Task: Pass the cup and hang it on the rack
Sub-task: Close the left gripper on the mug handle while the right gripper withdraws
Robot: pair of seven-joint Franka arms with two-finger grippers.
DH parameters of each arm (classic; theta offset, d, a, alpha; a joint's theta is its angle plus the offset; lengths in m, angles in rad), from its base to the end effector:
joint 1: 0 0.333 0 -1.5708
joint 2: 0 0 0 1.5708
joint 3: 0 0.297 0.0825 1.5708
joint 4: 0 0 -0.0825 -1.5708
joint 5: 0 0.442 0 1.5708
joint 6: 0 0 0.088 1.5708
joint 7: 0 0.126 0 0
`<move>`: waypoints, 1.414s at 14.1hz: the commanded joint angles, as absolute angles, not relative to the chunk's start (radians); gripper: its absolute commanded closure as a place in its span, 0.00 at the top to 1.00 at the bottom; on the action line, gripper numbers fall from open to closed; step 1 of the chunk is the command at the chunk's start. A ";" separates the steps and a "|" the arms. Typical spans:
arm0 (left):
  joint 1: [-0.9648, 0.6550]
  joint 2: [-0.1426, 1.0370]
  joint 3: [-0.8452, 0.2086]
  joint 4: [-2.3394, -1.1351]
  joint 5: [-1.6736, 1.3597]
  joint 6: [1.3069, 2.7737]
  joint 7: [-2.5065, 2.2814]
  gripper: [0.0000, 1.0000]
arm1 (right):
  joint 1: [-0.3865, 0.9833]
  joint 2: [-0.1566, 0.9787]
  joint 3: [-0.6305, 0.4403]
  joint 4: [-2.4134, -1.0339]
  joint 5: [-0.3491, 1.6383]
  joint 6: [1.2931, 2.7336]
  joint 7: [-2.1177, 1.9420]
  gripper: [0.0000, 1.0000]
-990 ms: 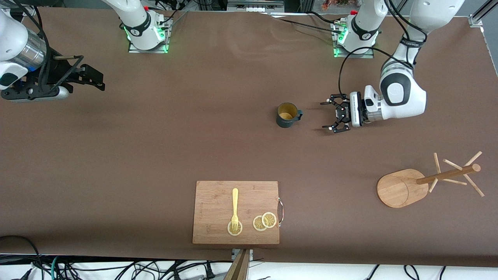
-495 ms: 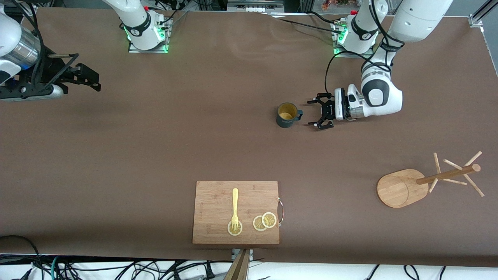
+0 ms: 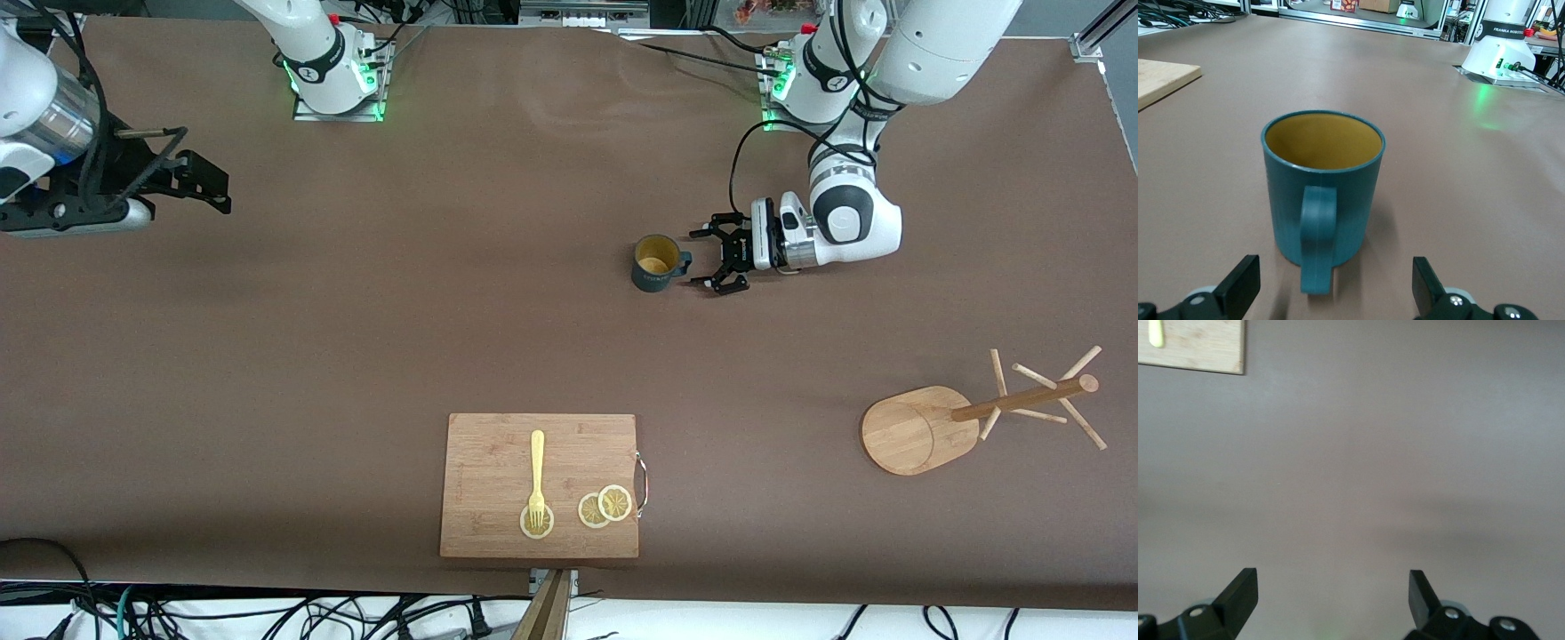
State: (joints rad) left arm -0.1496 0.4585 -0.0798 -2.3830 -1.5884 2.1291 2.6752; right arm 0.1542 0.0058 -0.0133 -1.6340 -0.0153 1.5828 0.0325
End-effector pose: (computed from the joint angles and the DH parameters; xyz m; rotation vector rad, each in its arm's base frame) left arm 0.4314 -0.1696 0.0331 1.6157 -1.4637 0.8525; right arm 0.6057 0.0840 0.5506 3.1155 0.1700 -0.0865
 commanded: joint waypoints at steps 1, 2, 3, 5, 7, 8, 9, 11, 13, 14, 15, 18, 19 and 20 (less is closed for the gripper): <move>-0.178 0.488 -0.080 -2.367 -1.663 2.137 2.758 1.00 | 0.155 0.021 -0.002 -1.605 -0.041 1.569 0.026 1.00; -0.187 0.489 -0.080 -2.367 -1.684 2.137 2.758 1.00 | 0.163 0.035 -0.002 -1.605 -0.041 1.571 0.037 1.00; -0.189 0.489 -0.080 -2.367 -1.699 2.144 2.758 1.00 | 0.179 0.049 -0.002 -1.605 -0.044 1.583 0.041 1.00; -0.189 0.489 -0.081 -2.367 -1.700 2.155 2.792 1.00 | 0.228 0.063 -0.002 -1.601 -0.055 1.588 0.044 1.00; -0.189 0.489 -0.080 -2.367 -1.698 2.154 2.818 0.93 | 0.230 0.066 -0.005 -1.603 -0.063 1.601 0.044 1.00; -0.189 0.489 -0.080 -2.367 -1.698 2.154 2.819 0.79 | 0.230 0.071 -0.006 -1.603 -0.063 1.603 0.044 1.00; -0.189 0.489 -0.080 -2.367 -1.700 2.154 2.819 0.67 | 0.229 0.072 -0.006 -1.603 -0.063 1.601 0.044 1.00; -0.189 0.492 -0.081 -2.367 -1.701 2.154 2.813 0.41 | 0.226 0.072 -0.006 -1.605 -0.063 1.600 0.043 1.00; -0.189 0.500 -0.081 -2.367 -1.703 2.154 2.807 0.14 | 0.225 0.072 -0.006 -1.605 -0.063 1.598 0.043 1.00; -0.187 0.502 -0.081 -2.367 -1.703 2.152 2.807 0.06 | 0.225 0.072 -0.006 -1.605 -0.063 1.600 0.043 1.00; -0.184 0.502 -0.080 -2.367 -1.703 2.152 2.809 0.00 | 0.225 0.072 -0.006 -1.605 -0.063 1.601 0.043 1.00; -0.173 0.500 -0.078 -2.365 -1.701 2.152 2.806 0.00 | 0.227 0.077 -0.006 -1.605 -0.063 1.601 0.043 1.00; -0.172 0.500 -0.078 -2.365 -1.703 2.152 2.794 0.00 | 0.227 0.077 -0.006 -1.605 -0.063 1.601 0.043 1.00; -0.169 0.499 -0.075 -2.364 -1.701 2.148 2.761 0.00 | 0.227 0.077 -0.006 -1.605 -0.063 1.601 0.043 1.00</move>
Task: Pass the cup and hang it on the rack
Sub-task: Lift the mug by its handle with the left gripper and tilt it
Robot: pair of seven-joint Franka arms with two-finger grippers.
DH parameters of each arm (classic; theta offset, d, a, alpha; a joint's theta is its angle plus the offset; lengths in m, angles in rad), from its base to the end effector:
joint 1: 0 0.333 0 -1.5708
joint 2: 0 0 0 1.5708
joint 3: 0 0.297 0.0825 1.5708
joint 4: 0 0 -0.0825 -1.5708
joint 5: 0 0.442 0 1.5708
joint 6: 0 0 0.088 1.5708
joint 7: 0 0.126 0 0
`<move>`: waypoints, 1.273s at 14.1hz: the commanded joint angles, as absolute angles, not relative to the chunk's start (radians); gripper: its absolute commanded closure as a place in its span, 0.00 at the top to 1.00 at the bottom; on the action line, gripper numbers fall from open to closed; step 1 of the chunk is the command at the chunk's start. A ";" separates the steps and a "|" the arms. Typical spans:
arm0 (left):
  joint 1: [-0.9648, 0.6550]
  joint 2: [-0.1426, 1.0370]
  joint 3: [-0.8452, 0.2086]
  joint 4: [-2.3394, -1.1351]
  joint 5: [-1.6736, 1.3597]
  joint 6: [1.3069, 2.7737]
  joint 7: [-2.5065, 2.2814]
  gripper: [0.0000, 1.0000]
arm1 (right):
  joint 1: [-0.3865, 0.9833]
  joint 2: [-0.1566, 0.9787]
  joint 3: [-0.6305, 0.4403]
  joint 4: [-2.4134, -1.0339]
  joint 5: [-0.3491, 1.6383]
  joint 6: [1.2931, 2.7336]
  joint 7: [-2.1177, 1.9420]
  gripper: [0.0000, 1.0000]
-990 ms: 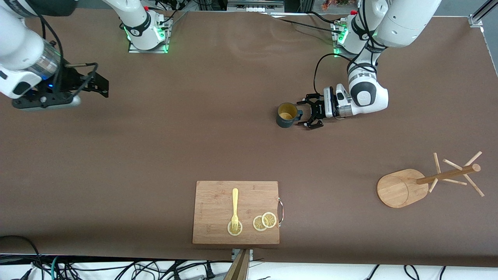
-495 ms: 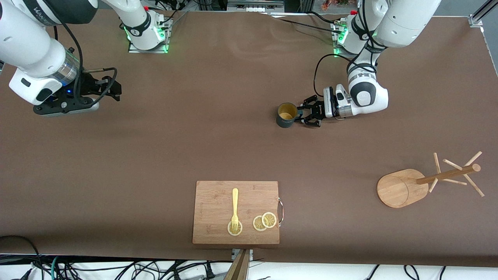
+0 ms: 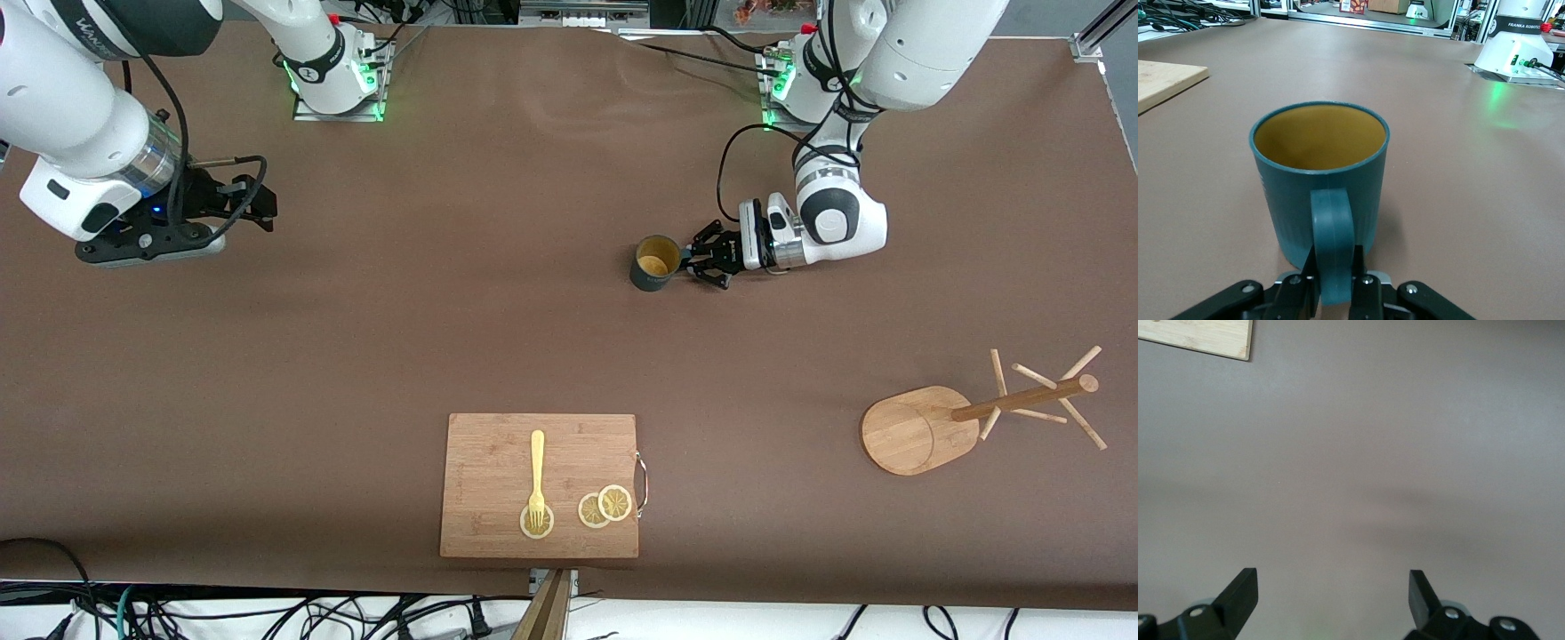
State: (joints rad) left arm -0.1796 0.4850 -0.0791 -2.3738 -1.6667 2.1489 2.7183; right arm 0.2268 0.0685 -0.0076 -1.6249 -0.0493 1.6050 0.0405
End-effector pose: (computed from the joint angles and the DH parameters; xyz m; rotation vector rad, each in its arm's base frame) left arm 0.4283 -0.1800 0.0234 1.6389 -1.4527 0.8852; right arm 0.6142 0.1307 0.5184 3.0655 0.2806 -0.1251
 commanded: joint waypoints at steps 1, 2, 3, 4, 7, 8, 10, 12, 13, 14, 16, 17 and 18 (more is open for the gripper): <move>-0.155 0.491 -0.074 -2.365 -1.701 2.141 2.710 0.00 | 0.227 0.078 -0.006 -1.605 -0.063 1.601 0.043 1.00; -0.143 0.473 -0.074 -2.365 -1.691 2.135 2.625 0.00 | 0.227 0.078 -0.006 -1.605 -0.063 1.603 0.043 1.00; -0.132 0.448 -0.074 -2.367 -1.680 2.122 2.544 0.00 | 0.227 0.078 -0.006 -1.605 -0.063 1.603 0.043 1.00; -0.120 0.427 -0.074 -2.367 -1.654 2.118 2.472 0.00 | 0.227 0.078 -0.006 -1.605 -0.063 1.603 0.043 1.00; -0.071 0.338 -0.074 -2.367 -1.544 2.117 2.227 0.00 | 0.227 0.080 -0.006 -1.605 -0.063 1.603 0.043 1.00; -0.052 0.304 -0.074 -2.365 -1.498 2.114 2.127 0.00 | 0.227 0.080 -0.006 -1.605 -0.063 1.603 0.043 1.00; 0.001 0.252 -0.071 -2.364 -1.403 2.065 1.890 0.00 | 0.227 0.080 -0.006 -1.606 -0.063 1.603 0.041 1.00; 0.046 0.207 -0.060 -2.344 -1.312 2.014 1.647 0.00 | 0.227 0.080 -0.006 -1.608 -0.063 1.603 0.043 1.00; 0.061 0.203 -0.031 -2.318 -1.254 1.975 1.555 0.00 | 0.227 0.080 -0.006 -1.608 -0.063 1.601 0.041 1.00; 0.064 0.202 0.015 -2.286 -1.199 1.930 1.481 0.00 | 0.229 0.080 -0.006 -1.608 -0.063 1.601 0.041 1.00; 0.067 0.202 0.107 -2.251 -1.143 1.846 1.369 0.00 | 0.229 0.080 -0.006 -1.608 -0.063 1.601 0.041 1.00; 0.074 0.202 0.144 -2.240 -1.134 1.803 1.330 0.00 | 0.229 0.080 -0.006 -1.608 -0.063 1.601 0.041 1.00; 0.080 0.202 0.170 -2.221 -1.115 1.758 1.284 0.00 | 0.227 0.080 -0.006 -1.608 -0.063 1.600 0.041 1.00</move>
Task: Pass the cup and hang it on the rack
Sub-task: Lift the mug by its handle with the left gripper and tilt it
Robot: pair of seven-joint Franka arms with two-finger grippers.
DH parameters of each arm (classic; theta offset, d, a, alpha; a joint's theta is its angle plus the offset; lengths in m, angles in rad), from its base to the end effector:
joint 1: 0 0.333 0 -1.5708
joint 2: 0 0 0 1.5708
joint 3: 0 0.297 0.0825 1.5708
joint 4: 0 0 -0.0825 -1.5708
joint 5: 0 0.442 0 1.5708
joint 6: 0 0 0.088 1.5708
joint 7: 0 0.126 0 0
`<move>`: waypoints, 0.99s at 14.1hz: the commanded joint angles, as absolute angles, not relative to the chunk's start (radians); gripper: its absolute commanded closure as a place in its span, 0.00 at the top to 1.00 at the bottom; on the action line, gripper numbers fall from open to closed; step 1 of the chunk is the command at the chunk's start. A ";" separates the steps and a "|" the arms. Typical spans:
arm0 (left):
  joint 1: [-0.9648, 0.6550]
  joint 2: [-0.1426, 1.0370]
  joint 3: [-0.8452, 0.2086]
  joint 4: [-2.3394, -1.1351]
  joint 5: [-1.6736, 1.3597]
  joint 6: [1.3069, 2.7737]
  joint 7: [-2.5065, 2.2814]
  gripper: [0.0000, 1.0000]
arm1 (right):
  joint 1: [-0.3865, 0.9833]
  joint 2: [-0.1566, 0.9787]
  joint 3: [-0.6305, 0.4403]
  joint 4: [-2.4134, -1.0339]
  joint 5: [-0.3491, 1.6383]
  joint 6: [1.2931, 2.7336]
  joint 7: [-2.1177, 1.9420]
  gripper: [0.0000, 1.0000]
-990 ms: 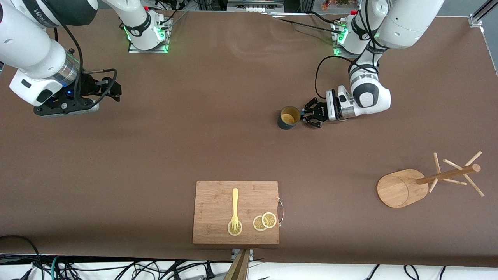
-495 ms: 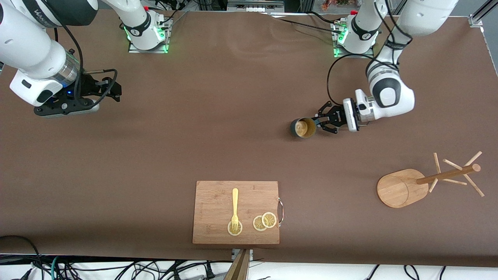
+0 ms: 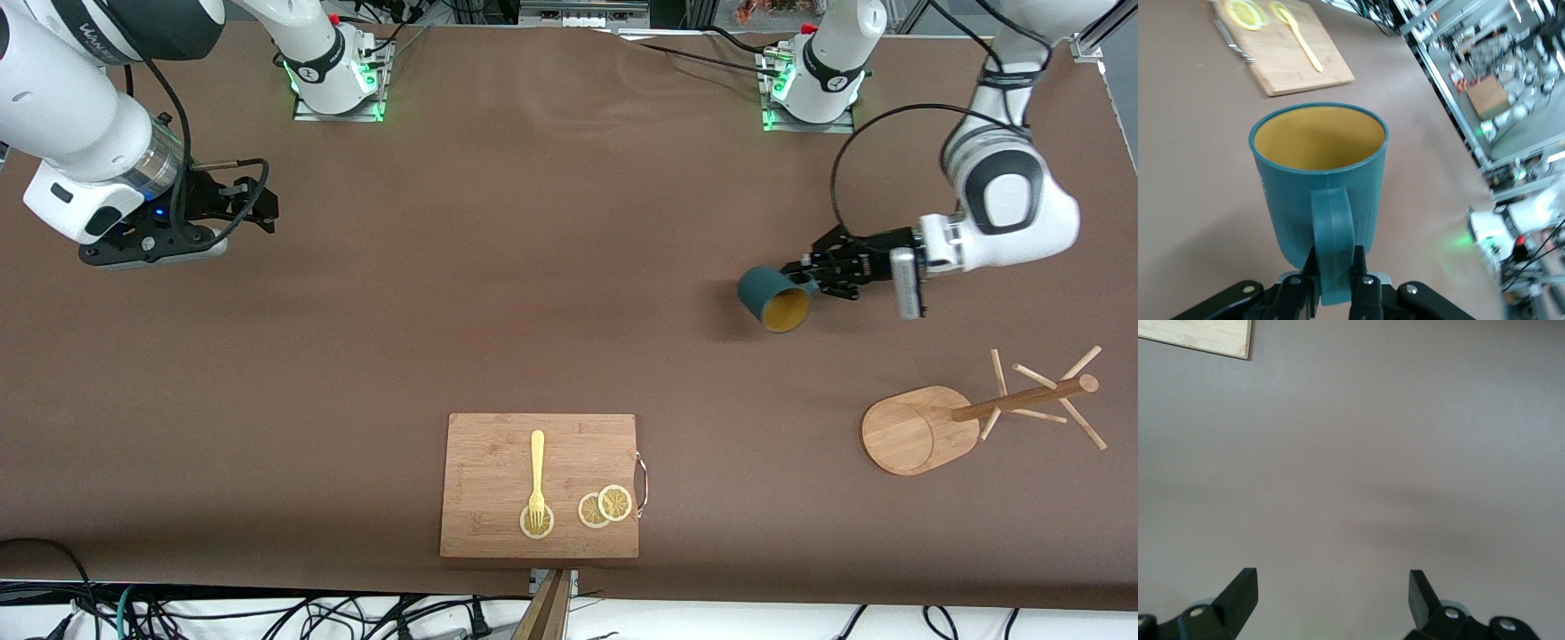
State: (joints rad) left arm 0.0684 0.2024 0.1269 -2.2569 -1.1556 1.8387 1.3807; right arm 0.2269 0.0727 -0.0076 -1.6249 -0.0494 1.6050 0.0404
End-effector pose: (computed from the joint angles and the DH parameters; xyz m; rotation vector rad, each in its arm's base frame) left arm 0.5341 0.0161 0.1982 2.0239 -0.4850 0.3378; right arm 0.6150 0.1310 0.5157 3.0646 0.2810 -0.1315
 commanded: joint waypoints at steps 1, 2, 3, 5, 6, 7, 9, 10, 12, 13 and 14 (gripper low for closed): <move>0.093 0.202 0.185 -2.200 -1.105 1.717 1.223 0.00 | 0.229 0.080 -0.006 -1.608 -0.063 1.600 0.040 1.00; 0.106 0.202 0.192 -2.174 -1.098 1.676 1.147 0.00 | 0.229 0.080 -0.006 -1.608 -0.063 1.600 0.040 1.00; 0.118 0.201 0.201 -2.157 -1.097 1.640 1.081 0.00 | 0.229 0.080 -0.006 -1.609 -0.063 1.600 0.040 1.00; 0.141 0.201 0.218 -2.143 -1.098 1.583 0.973 0.00 | 0.229 0.081 -0.006 -1.609 -0.063 1.600 0.037 1.00; 0.152 0.201 0.233 -2.129 -1.098 1.560 0.922 0.00 | 0.229 0.083 -0.006 -1.609 -0.063 1.600 0.035 1.00; 0.169 0.202 0.239 -2.112 -1.098 1.534 0.867 0.00 | 0.229 0.083 -0.006 -1.609 -0.063 1.598 0.034 1.00; 0.225 0.219 0.238 -2.038 -1.101 1.476 0.716 0.00 | 0.229 0.083 -0.006 -1.609 -0.063 1.600 0.034 1.00; 0.250 0.241 0.238 -1.987 -1.101 1.448 0.653 0.00 | 0.229 0.083 -0.006 -1.609 -0.063 1.600 0.031 1.00; 0.290 0.273 0.239 -1.927 -1.103 1.390 0.591 0.00 | 0.229 0.083 -0.006 -1.609 -0.063 1.598 0.031 1.00; 0.311 0.279 0.239 -1.921 -1.107 1.388 0.565 0.00 | 0.229 0.084 -0.006 -1.609 -0.063 1.600 0.031 1.00; 0.331 0.296 0.238 -1.921 -1.117 1.388 0.560 0.00 | 0.229 0.083 -0.006 -1.609 -0.063 1.600 0.031 1.00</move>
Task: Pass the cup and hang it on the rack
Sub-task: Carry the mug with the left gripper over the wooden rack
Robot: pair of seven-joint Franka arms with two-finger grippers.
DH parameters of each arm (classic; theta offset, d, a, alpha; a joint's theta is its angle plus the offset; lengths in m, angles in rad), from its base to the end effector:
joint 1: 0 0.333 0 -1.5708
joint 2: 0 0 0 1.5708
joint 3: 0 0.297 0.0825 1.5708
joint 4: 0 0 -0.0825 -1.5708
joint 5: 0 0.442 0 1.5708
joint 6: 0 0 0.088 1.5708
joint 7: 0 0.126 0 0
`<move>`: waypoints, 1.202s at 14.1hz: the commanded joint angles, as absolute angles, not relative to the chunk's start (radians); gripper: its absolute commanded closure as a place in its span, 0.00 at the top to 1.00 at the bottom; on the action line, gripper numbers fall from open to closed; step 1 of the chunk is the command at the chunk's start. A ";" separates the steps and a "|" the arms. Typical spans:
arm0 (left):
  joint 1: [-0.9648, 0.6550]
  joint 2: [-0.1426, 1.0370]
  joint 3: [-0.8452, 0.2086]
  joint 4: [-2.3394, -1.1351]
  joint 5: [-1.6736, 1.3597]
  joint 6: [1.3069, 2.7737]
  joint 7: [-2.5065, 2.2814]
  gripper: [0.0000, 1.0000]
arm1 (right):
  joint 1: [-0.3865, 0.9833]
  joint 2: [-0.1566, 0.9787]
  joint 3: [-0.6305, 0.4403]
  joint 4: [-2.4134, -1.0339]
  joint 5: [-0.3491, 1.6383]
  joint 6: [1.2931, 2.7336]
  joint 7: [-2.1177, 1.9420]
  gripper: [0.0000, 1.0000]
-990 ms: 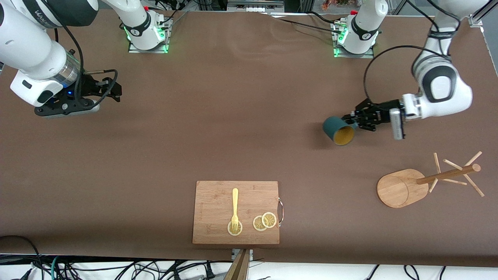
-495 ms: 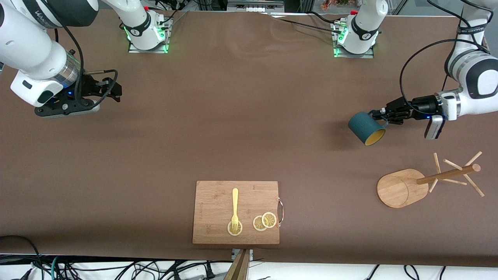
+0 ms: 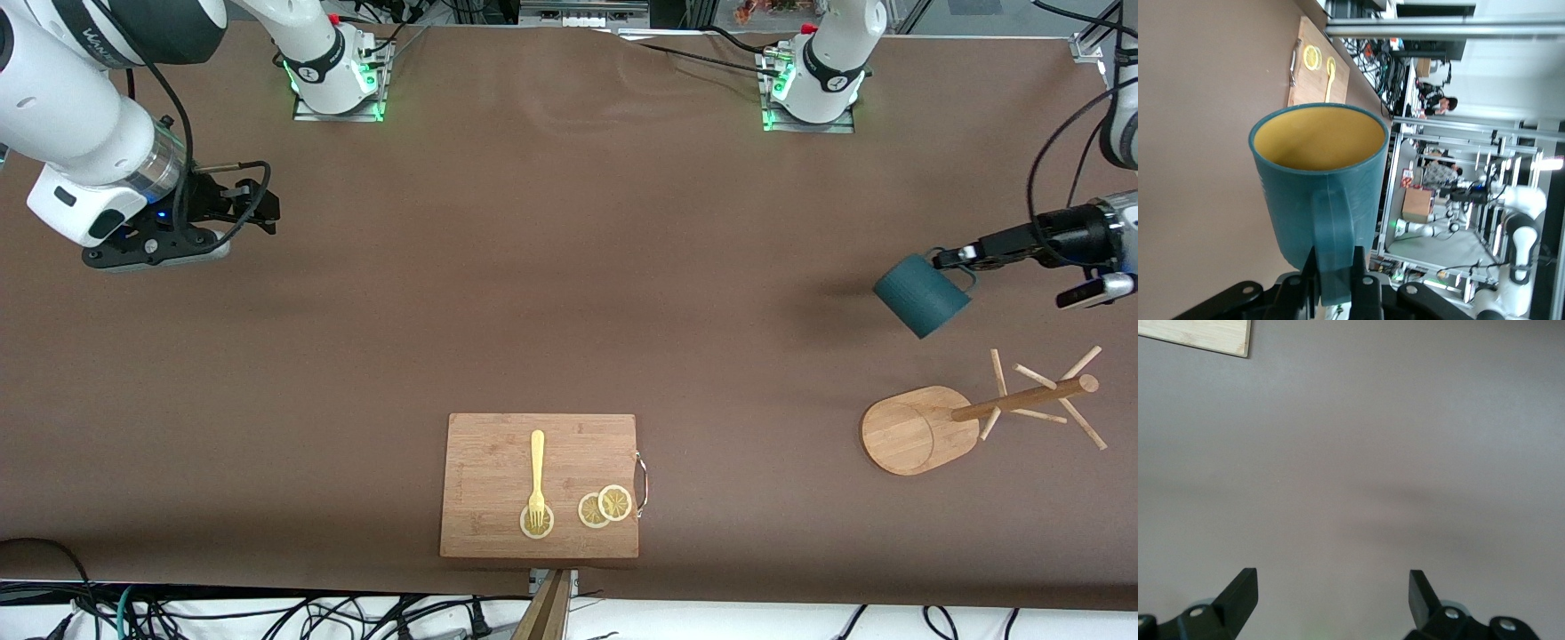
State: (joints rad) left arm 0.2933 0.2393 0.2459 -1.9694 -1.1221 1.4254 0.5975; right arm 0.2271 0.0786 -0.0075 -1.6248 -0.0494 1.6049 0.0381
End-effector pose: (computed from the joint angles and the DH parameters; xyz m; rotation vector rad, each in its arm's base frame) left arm 0.5575 0.1859 0.3130 1.8704 0.2590 -0.0074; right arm 0.6160 0.1314 0.5121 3.0631 0.2851 -0.1405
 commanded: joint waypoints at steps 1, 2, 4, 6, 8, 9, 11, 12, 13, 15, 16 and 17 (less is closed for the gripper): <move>0.342 0.310 0.238 -1.918 -1.118 1.388 0.561 0.00 | 0.229 0.083 -0.006 -1.609 -0.063 1.600 0.031 1.00; 0.354 0.340 0.238 -1.907 -1.144 1.388 0.563 0.00 | 0.229 0.083 -0.006 -1.609 -0.063 1.600 0.029 1.00; 0.373 0.373 0.238 -1.895 -1.205 1.388 0.566 0.00 | 0.229 0.084 -0.006 -1.609 -0.063 1.600 0.031 1.00; 0.376 0.390 0.238 -1.873 -1.253 1.387 0.563 0.00 | 0.229 0.084 -0.006 -1.609 -0.063 1.600 0.031 1.00; 0.383 0.403 0.238 -1.871 -1.325 1.387 0.558 0.00 | 0.229 0.084 -0.006 -1.609 -0.063 1.600 0.031 1.00; 0.385 0.403 0.238 -1.871 -1.338 1.387 0.557 0.00 | 0.229 0.084 -0.006 -1.609 -0.063 1.600 0.029 1.00; 0.390 0.405 0.238 -1.871 -1.364 1.385 0.557 0.00 | 0.229 0.084 -0.006 -1.609 -0.063 1.600 0.029 1.00; 0.403 0.405 0.238 -1.871 -1.365 1.384 0.557 0.00 | 0.229 0.084 -0.006 -1.609 -0.063 1.601 0.029 1.00; 0.413 0.405 0.238 -1.873 -1.365 1.378 0.558 0.00 | 0.229 0.084 -0.006 -1.609 -0.063 1.601 0.029 1.00; 0.426 0.411 0.238 -1.871 -1.388 1.370 0.558 0.00 | 0.229 0.084 -0.006 -1.609 -0.063 1.601 0.029 1.00; 0.433 0.420 0.238 -1.871 -1.393 1.370 0.558 0.00 | 0.229 0.084 -0.006 -1.609 -0.063 1.601 0.029 1.00; 0.440 0.431 0.238 -1.873 -1.410 1.368 0.558 0.00 | 0.229 0.084 -0.006 -1.609 -0.063 1.601 0.029 1.00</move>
